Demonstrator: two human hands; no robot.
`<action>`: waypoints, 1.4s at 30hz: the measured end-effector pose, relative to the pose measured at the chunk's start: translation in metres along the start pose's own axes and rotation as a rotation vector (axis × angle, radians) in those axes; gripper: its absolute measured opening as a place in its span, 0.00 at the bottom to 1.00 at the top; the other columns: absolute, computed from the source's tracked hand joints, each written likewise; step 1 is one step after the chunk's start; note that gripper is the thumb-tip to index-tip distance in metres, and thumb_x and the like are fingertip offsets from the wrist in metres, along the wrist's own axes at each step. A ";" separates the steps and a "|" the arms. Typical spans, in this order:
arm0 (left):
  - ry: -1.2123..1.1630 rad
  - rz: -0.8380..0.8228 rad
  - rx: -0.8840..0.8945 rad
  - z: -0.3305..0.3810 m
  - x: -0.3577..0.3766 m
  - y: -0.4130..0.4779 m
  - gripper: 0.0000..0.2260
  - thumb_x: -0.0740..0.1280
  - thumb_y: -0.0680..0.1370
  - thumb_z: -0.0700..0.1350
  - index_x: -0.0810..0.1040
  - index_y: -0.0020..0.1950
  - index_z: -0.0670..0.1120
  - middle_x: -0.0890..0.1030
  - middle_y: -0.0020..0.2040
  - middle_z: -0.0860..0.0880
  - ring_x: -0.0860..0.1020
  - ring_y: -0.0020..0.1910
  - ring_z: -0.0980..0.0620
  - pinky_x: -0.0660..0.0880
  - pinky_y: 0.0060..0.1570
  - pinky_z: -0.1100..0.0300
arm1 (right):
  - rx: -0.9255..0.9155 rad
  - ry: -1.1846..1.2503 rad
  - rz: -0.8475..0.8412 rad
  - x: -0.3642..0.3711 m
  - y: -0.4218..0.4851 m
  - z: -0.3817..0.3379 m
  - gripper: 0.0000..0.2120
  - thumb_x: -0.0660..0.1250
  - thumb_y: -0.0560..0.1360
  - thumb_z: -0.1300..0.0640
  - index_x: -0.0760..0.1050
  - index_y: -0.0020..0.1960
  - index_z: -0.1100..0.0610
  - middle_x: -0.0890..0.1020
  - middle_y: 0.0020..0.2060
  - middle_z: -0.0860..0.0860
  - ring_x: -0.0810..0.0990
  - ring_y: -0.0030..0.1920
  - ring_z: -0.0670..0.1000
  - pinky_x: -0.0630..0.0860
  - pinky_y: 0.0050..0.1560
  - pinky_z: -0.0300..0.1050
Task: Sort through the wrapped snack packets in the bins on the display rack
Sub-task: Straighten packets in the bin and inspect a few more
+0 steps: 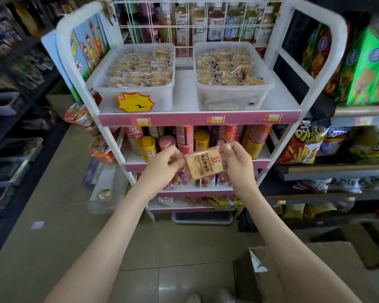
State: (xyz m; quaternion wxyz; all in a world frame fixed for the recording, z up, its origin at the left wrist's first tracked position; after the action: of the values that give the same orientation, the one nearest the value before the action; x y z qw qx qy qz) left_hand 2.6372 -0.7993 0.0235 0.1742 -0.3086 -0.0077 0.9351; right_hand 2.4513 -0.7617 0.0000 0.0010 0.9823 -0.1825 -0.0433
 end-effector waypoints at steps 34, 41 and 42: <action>-0.820 0.037 -0.093 0.034 0.029 -0.008 0.14 0.71 0.74 0.40 0.77 0.58 0.46 0.81 0.56 0.47 0.81 0.54 0.50 0.80 0.50 0.56 | 0.018 0.074 -0.097 -0.032 0.012 -0.039 0.08 0.64 0.78 0.65 0.81 0.48 0.58 0.84 0.41 0.53 0.81 0.39 0.48 0.81 0.45 0.45; -0.558 0.238 0.048 0.037 0.017 -0.009 0.14 0.73 0.74 0.38 0.74 0.55 0.50 0.83 0.52 0.49 0.82 0.47 0.59 0.77 0.39 0.68 | 0.115 0.207 -0.140 -0.040 0.021 -0.029 0.07 0.61 0.78 0.68 0.78 0.46 0.63 0.78 0.31 0.54 0.75 0.33 0.52 0.74 0.42 0.49; -0.541 0.249 0.054 0.037 0.017 -0.009 0.14 0.73 0.74 0.39 0.73 0.55 0.50 0.83 0.52 0.49 0.82 0.47 0.59 0.77 0.39 0.67 | 0.126 0.224 -0.149 -0.040 0.022 -0.029 0.08 0.61 0.78 0.68 0.78 0.45 0.63 0.77 0.30 0.54 0.75 0.33 0.52 0.74 0.41 0.48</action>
State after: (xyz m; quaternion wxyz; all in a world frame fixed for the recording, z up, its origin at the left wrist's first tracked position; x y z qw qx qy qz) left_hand 2.6056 -0.7815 0.0448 0.0579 -0.0418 0.0091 0.9974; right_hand 2.4090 -0.7682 0.0322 -0.0437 0.9899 -0.1101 0.0784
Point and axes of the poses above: each hand's wrist, its own y-axis towards the middle knuckle, its own x-axis out of the palm, z = x × y, the point moved 6 cm from there along y, towards the middle knuckle
